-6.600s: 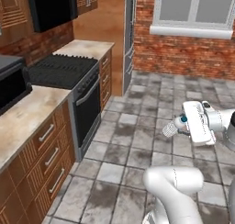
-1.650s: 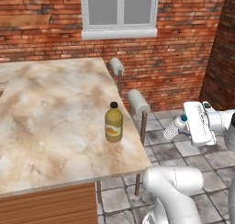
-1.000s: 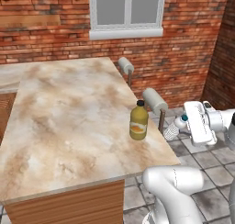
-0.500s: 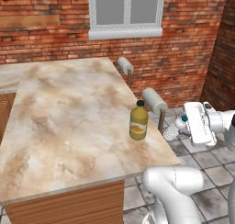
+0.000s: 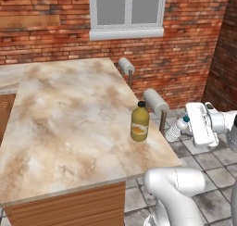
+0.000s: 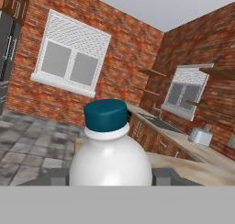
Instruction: Move the drinks to the dining counter.
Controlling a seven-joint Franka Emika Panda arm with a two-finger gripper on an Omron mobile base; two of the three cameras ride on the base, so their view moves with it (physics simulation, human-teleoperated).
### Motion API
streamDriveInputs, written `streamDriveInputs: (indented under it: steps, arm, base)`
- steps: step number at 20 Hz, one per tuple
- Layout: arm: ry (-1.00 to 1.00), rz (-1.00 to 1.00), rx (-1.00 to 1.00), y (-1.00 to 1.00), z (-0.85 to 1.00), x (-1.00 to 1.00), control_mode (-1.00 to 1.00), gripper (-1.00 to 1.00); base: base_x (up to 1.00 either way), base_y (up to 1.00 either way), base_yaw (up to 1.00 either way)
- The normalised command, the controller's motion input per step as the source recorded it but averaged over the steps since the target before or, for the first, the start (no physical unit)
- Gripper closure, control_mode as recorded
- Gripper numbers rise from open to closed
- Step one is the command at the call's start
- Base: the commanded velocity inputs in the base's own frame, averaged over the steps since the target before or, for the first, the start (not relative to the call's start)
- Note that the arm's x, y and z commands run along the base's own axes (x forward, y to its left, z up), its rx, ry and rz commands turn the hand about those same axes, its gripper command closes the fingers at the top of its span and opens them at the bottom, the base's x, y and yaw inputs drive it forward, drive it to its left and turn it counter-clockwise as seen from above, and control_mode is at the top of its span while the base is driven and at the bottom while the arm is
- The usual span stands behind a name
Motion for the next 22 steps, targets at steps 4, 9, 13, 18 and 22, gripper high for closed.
streamDriveInputs:
  steps: [4, 9, 13, 18, 22]
  arm:
    - [0.00, 0.00, 0.00, 0.00, -0.02, 0.00, -1.00, 1.00]
    - [0.00, 0.00, 0.00, -0.01, -0.04, 0.01, -1.00, 1.00]
    - [0.00, 0.00, 0.00, -0.11, -0.15, 0.09, -1.00, 1.00]
    - [0.00, 0.00, 0.00, -0.16, -0.23, 0.16, -1.00, 1.00]
    - [0.00, 0.00, 0.00, -0.16, -0.24, 0.18, -1.00, 1.00]
  base:
    - [0.00, 0.00, 0.00]
    - [0.00, 0.00, 0.00]
    - [0.00, 0.00, 0.00]
    - [0.00, 0.00, 0.00]
    - [0.00, 0.00, 0.00]
